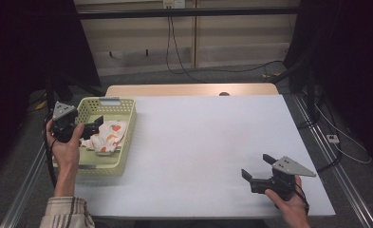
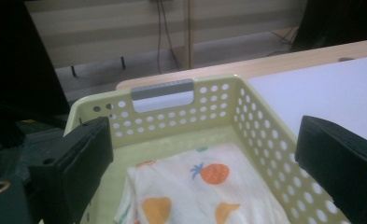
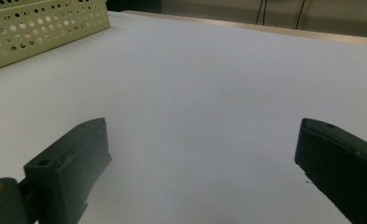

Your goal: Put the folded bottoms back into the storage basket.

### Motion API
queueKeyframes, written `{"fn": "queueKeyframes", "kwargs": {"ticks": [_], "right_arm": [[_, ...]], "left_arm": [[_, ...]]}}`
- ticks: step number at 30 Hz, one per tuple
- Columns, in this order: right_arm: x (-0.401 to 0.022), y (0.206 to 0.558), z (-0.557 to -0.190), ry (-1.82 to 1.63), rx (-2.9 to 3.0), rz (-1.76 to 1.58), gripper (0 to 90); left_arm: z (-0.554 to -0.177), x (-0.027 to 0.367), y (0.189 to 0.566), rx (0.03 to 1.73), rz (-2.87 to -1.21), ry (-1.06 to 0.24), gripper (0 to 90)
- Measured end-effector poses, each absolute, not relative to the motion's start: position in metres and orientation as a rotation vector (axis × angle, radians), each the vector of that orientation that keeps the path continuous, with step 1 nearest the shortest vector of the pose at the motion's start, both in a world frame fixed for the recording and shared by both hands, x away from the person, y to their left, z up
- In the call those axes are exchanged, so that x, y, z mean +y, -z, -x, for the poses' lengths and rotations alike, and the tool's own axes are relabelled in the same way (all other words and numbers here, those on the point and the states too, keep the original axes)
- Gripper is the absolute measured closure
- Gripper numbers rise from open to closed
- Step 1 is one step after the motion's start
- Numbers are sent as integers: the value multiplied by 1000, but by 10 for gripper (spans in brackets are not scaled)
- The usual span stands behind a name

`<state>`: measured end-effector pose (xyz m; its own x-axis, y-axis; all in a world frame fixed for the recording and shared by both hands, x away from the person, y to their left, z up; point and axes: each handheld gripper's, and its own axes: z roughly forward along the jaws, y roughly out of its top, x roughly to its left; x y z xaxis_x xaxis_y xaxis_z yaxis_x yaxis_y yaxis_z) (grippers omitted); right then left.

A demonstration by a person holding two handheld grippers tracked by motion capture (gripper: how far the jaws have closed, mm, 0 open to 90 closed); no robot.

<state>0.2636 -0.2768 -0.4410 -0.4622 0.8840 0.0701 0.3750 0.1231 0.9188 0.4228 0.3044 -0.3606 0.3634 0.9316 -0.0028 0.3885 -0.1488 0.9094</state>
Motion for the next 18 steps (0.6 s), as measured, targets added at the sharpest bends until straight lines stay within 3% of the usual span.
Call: {"fn": "queueKeyframes", "kwargs": {"ticks": [18], "right_arm": [[-275,441,-265,-1319,1899,-1218,29]], "left_arm": [[-392,303,360,1095,-1751,-716,51]]}}
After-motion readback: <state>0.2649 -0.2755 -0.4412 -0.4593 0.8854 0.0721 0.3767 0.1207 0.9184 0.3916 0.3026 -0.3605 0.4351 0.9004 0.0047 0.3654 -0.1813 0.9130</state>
